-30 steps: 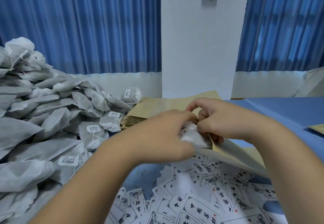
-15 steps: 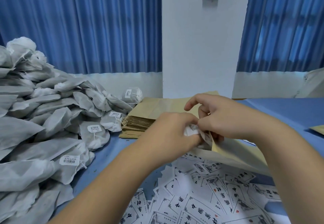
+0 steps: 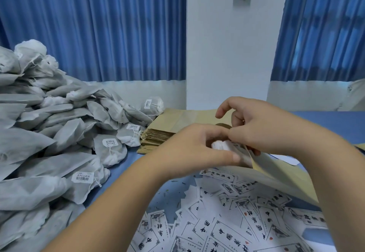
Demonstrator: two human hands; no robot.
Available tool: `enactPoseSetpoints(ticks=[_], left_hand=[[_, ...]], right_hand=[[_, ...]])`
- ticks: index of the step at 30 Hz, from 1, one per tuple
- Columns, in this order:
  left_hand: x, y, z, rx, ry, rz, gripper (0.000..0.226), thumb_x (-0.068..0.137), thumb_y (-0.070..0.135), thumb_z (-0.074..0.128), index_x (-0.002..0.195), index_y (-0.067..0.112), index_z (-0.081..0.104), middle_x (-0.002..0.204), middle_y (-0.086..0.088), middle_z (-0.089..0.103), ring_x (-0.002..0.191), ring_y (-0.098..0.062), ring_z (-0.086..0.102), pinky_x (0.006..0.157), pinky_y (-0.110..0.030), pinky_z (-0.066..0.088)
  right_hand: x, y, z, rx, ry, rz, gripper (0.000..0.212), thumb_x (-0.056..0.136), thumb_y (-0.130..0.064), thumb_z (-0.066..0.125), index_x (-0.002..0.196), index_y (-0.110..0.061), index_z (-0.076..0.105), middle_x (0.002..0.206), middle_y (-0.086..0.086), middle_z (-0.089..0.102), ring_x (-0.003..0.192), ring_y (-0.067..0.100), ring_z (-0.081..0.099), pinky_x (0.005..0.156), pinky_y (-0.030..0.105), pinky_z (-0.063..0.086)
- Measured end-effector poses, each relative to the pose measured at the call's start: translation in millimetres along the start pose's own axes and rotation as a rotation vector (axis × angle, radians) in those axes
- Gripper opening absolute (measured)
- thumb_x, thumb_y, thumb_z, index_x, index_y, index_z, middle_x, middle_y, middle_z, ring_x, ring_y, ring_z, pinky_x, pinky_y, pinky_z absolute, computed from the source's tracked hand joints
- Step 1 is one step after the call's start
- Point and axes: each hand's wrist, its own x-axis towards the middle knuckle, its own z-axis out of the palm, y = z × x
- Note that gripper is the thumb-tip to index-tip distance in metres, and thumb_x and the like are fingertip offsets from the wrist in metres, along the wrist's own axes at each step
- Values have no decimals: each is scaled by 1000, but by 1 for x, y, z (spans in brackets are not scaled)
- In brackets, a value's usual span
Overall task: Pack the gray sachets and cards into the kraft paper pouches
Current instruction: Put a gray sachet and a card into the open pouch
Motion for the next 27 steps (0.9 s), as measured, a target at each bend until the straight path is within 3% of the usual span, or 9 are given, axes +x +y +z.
enactPoseSetpoints(ticks=[3,6,9,11,15,19,23,25,27], left_hand=[[1,2,-7,305,156,79,40,69,43,83,105,34,67,105,11,65,83,2,61,80,-23,50],[-2,7,-12,708,232,-68,86,48,87,54,121,41,52,117,16,48,102,-3,52,87,-28,46],[-5,8,-11,859,184,-302,95,49,90,43,124,32,45,121,7,46,107,-14,52,87,-35,48],[-5,8,-9,813,195,-305,83,57,86,49,118,29,48,110,9,54,97,-10,55,83,-34,51],[0,7,-5,654,251,-152,54,68,64,69,108,29,62,83,15,58,76,3,53,67,-23,46],[5,1,3,449,182,15,10,76,36,73,71,32,65,59,12,56,51,1,45,48,-14,31],[9,-15,16,425,77,66,34,78,29,65,52,48,52,56,23,51,53,3,45,50,-10,32],[10,-22,15,378,26,61,39,81,24,66,54,49,55,59,25,54,57,5,48,54,-7,34],[10,-26,6,168,12,7,26,82,22,69,67,44,67,69,18,65,67,-1,59,70,-14,46]], right_hand=[[1,2,-1,-36,13,27,31,78,-10,54,95,-35,52,58,-11,60,41,7,53,45,24,45],[-1,3,-4,-46,24,45,31,77,-10,54,95,-36,52,59,-13,59,44,10,54,47,28,47],[-2,3,-4,-46,31,37,32,77,-9,53,95,-36,52,58,-14,58,42,8,52,45,25,45],[-2,1,-3,-54,33,30,32,78,-9,53,95,-36,52,59,-14,58,41,6,51,44,23,42],[-2,-3,0,-66,34,-7,33,77,-7,52,95,-35,52,57,-12,57,41,6,50,42,23,39],[-2,-8,3,-38,36,-51,32,78,-6,52,95,-33,54,55,-12,53,41,3,48,42,19,36],[-2,-10,8,-51,13,-63,34,76,-4,53,96,-32,54,57,-9,53,43,1,49,44,18,34],[-1,-9,10,-67,6,-56,34,76,-5,53,97,-31,55,59,-6,53,44,1,48,46,20,36],[0,-8,10,-60,19,-40,32,76,-5,53,96,-31,54,58,-6,54,43,2,47,46,22,36]])
